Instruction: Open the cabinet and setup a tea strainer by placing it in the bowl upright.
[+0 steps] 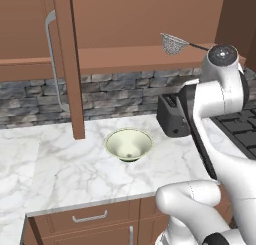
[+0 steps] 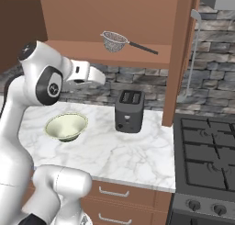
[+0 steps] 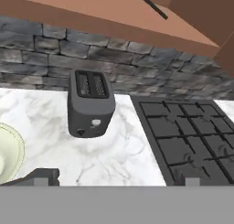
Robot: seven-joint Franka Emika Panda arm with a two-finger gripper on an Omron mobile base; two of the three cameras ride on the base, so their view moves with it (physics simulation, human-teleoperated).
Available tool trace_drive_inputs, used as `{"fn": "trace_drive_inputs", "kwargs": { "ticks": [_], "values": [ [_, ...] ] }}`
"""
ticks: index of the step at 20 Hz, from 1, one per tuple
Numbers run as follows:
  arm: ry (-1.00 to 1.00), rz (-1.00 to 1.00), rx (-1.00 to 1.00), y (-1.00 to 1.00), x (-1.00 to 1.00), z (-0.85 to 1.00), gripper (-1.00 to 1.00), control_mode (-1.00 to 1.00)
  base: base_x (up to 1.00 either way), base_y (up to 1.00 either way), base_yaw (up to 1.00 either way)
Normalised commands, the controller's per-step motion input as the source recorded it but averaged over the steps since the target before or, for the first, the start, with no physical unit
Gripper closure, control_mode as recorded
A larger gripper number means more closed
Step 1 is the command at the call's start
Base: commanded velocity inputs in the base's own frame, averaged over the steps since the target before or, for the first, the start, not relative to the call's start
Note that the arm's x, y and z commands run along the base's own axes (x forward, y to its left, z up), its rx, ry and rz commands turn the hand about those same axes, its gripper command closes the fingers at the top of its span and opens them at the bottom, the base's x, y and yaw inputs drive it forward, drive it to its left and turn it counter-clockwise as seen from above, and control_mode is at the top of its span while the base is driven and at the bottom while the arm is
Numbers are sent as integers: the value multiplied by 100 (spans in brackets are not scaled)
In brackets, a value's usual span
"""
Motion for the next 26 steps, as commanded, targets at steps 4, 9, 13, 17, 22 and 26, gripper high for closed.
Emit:
{"fn": "trace_drive_inputs", "kwargs": {
  "ticks": [4, 9, 13, 17, 22, 26],
  "values": [
    [-11, 1, 8, -33, 33, 35, -100, -100, 0, 0, 0],
    [-8, 6, 12, -44, 41, 18, -100, -100, 0, 0, 0],
    [-26, 10, 3, -45, 18, 45, -100, -100, 0, 0, 0],
    [-28, 17, 1, -35, 15, 51, -100, -100, 0, 0, 0],
    [-11, 19, -6, -21, 17, 35, -100, -100, 0, 0, 0],
    [0, 9, -18, 0, 12, 30, -100, -100, 0, 0, 0]
  ]
}}
